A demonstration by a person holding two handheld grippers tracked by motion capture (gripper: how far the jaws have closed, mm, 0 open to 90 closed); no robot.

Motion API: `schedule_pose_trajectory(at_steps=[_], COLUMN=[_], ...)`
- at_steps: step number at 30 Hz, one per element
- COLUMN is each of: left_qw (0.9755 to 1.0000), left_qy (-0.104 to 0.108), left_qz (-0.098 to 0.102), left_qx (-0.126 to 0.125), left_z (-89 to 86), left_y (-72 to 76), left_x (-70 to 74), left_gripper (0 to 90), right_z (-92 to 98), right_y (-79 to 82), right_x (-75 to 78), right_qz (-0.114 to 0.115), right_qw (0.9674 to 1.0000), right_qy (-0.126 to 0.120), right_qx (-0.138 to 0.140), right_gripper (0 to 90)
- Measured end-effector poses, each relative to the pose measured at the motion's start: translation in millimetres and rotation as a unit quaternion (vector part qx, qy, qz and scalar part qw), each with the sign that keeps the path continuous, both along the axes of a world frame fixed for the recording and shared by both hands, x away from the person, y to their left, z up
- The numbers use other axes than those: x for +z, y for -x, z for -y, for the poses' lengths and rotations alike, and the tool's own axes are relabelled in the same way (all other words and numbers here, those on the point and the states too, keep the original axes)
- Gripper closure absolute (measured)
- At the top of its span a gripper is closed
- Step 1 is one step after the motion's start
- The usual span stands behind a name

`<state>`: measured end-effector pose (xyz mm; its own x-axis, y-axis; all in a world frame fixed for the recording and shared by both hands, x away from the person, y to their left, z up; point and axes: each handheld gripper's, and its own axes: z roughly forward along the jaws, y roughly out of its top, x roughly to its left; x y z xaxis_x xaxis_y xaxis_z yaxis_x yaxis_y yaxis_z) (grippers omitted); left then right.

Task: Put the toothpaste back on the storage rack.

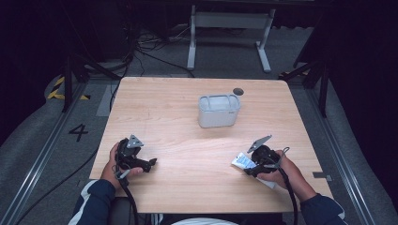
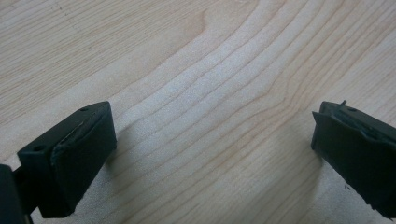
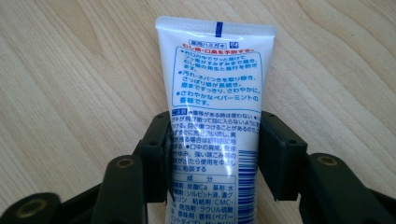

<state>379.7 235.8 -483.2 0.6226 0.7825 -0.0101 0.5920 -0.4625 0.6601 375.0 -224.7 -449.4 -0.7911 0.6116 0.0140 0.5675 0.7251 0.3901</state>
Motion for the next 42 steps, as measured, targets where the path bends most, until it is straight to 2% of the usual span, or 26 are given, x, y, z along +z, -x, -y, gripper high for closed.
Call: schedule_pose_trajectory(at_steps=[12,26,34,42], left_qw=[1.0,1.0,1.0,1.0], left_qy=[-0.002,-0.001,-0.002,-0.002], left_qz=[-0.001,0.001,0.0,0.0], left_qx=[-0.003,-0.003,-0.003,-0.003], left_z=[-0.3,-0.2,-0.3,-0.3], left_y=[-0.4,-0.5,-0.5,-0.5], left_x=[0.2,-0.1,0.2,0.2], left_gripper=[0.4,0.4,0.4,0.4], right_z=[4.1,12.7,16.6,25.6], right_y=[3.0,5.3,8.4,10.3], right_x=[5.0,12.9,18.6,26.1], right_qz=[0.0,0.006,0.015,0.031], right_qw=[0.9999,0.9994,0.999,0.9976], right_qy=[-0.011,-0.031,-0.041,-0.062], right_qx=[0.01,0.012,0.014,0.004], right_gripper=[61.0,62.6,63.4,64.1])
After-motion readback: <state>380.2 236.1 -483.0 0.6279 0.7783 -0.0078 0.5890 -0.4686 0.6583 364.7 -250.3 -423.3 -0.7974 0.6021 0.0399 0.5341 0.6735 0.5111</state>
